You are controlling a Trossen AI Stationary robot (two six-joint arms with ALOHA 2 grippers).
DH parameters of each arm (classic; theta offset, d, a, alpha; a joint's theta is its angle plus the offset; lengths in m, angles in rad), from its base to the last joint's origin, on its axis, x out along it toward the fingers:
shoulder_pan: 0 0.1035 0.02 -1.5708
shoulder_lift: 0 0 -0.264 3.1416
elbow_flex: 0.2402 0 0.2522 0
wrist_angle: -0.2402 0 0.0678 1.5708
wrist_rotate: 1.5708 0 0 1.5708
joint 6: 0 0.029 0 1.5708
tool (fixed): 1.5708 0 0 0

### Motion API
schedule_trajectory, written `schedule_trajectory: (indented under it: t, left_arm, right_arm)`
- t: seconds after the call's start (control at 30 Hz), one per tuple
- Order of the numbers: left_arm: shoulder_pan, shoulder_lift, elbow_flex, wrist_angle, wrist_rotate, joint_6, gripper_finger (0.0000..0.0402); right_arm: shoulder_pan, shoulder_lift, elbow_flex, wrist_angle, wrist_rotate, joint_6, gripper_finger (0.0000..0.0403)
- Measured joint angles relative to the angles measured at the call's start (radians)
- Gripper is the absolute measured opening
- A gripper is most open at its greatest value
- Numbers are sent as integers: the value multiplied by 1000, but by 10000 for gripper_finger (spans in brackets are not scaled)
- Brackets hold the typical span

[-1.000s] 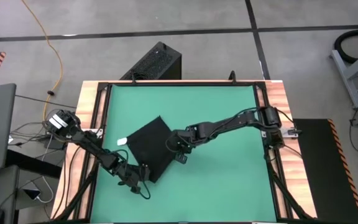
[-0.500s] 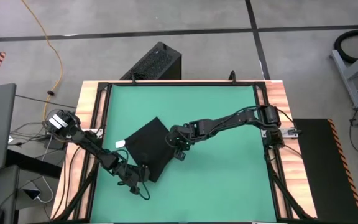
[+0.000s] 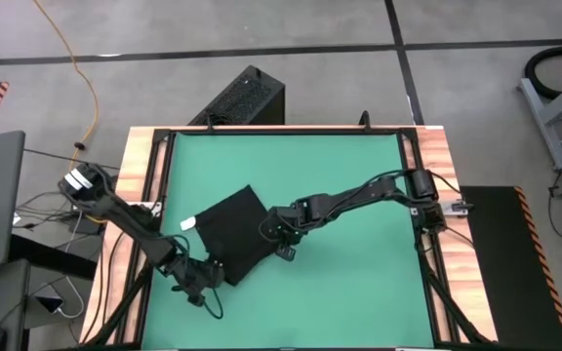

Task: Roll towel into tight, uniform cylinder
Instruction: Roll the towel

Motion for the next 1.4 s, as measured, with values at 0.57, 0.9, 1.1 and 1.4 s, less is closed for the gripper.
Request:
schedule_trajectory:
  t: [0.57,0.9,1.1,1.4]
  left_arm:
    - [116,-73,-92,167,-119,272,0]
    - [196,75,-104,305,-17,344,0]
    - [209,124,-103,376,20,385,0]
    - [209,125,-103,375,32,394,0]
  right_arm:
    - [58,8,48,-37,-134,4,13]
    - [67,7,114,-96,-243,-25,13]
    - [16,15,113,-95,-273,-26,13]
    - [-38,15,108,-96,-311,-39,13]
